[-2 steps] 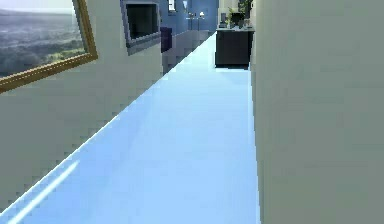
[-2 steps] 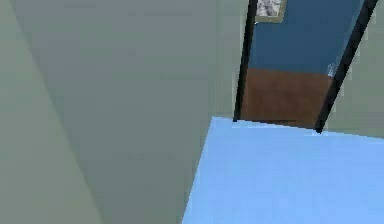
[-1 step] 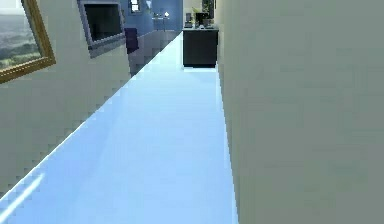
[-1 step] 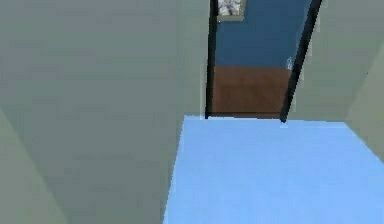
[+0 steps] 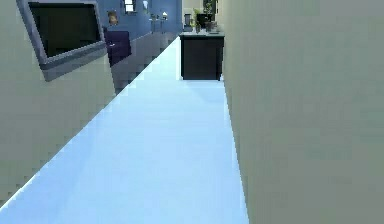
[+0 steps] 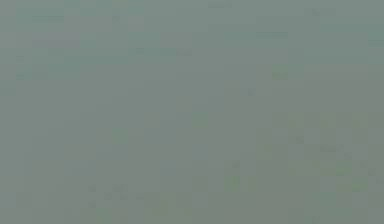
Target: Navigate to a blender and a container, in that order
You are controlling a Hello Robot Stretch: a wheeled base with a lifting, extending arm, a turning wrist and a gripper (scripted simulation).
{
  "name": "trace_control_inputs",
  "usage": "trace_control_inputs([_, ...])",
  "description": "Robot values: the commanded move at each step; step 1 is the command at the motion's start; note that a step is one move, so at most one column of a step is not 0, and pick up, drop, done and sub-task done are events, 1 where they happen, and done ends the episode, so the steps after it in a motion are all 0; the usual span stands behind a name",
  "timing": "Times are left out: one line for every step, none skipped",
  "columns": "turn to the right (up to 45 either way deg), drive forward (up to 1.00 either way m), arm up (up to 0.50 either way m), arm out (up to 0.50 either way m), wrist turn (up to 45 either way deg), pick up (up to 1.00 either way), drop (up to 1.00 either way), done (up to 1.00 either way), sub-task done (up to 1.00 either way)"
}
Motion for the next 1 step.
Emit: trace_control_inputs([0.0, 1.00, 0.00, 0.00, 0.0, 0.00, 0.00, 0.00, 0.00])
